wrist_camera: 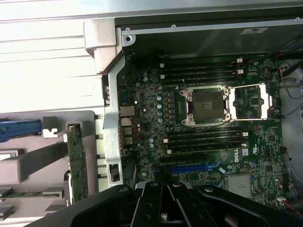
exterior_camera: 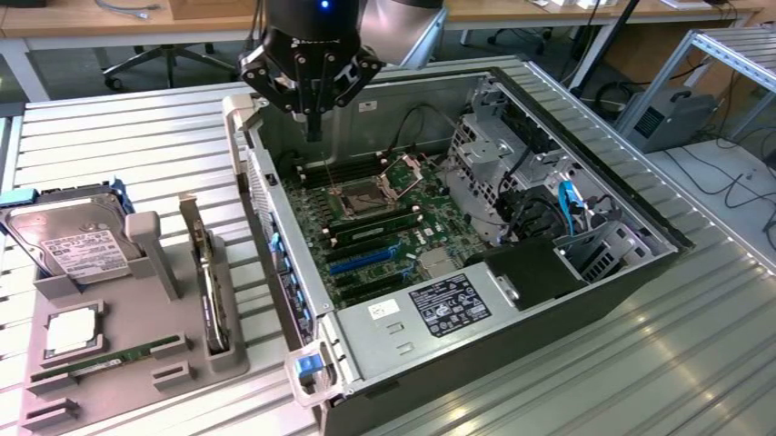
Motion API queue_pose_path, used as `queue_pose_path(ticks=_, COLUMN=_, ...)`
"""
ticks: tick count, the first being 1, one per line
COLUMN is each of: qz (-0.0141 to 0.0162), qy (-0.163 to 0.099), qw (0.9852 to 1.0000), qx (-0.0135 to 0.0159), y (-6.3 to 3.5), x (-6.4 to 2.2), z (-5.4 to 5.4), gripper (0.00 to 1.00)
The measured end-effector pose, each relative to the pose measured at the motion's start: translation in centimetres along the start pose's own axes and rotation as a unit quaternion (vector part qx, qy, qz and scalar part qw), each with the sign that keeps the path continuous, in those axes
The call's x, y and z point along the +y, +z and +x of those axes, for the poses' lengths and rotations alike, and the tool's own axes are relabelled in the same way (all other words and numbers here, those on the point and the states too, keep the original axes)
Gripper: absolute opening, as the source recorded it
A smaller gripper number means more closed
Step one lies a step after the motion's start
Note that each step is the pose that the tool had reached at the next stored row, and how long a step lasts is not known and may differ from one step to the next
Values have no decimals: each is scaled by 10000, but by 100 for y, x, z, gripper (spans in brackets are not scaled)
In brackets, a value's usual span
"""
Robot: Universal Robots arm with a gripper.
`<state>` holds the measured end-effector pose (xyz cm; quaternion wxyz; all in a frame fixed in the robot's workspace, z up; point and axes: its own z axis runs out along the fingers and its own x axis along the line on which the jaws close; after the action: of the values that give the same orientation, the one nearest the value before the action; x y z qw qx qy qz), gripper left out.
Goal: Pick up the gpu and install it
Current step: 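Reach for the gpu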
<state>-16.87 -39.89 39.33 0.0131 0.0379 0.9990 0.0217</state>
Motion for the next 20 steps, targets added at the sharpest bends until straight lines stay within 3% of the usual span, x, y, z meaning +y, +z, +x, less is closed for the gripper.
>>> queue_pose_path(ticks=20, qz=0, qy=0, qw=10000, qx=0, y=-2, x=-4, z=51, gripper=11)
